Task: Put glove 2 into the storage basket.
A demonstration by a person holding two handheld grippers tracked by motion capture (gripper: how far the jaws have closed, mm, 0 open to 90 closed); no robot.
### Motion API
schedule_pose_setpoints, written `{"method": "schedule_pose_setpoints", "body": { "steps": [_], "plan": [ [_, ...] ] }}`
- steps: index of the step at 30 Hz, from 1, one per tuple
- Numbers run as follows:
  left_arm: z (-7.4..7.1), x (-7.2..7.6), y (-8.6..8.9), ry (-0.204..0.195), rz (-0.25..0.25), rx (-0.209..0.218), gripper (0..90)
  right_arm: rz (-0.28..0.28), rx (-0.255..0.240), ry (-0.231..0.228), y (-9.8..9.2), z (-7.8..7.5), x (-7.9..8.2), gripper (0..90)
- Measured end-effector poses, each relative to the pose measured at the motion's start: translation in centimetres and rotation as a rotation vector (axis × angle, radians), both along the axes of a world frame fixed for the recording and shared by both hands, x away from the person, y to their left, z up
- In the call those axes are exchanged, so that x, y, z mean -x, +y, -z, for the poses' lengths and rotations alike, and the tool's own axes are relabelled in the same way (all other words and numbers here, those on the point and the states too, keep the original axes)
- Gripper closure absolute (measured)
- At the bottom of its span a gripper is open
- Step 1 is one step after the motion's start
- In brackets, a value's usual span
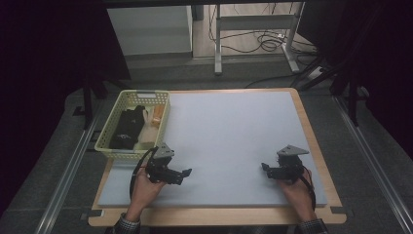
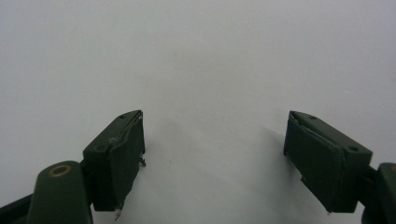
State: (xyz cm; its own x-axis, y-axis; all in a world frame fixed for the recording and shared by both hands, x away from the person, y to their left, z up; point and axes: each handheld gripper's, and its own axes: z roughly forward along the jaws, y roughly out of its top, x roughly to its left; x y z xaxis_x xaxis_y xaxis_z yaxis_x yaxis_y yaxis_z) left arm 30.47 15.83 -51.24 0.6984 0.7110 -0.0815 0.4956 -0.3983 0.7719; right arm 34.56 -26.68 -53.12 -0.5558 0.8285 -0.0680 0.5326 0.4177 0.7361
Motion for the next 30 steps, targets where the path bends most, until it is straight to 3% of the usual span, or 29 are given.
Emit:
{"method": "schedule_pose_setpoints", "body": {
  "steps": [10, 20, 30],
  "plan": [
    [2.1, 0.1, -1.1, 0.028, 0.028, -0.029, 1.9, -0.001, 0.001, -0.001, 0.0, 0.0, 0.0, 20.2],
    [3.7, 0.2, -2.3, 0.057, 0.038, -0.111, 1.3, -0.001, 0.001, -0.002, 0.0, 0.0, 0.0, 20.2],
    [3.7, 0.2, -2.5, 0.058, 0.035, -0.12, 0.3, -0.001, -0.001, 0.001, 0.0, 0.0, 0.0, 20.2]
  ]
}}
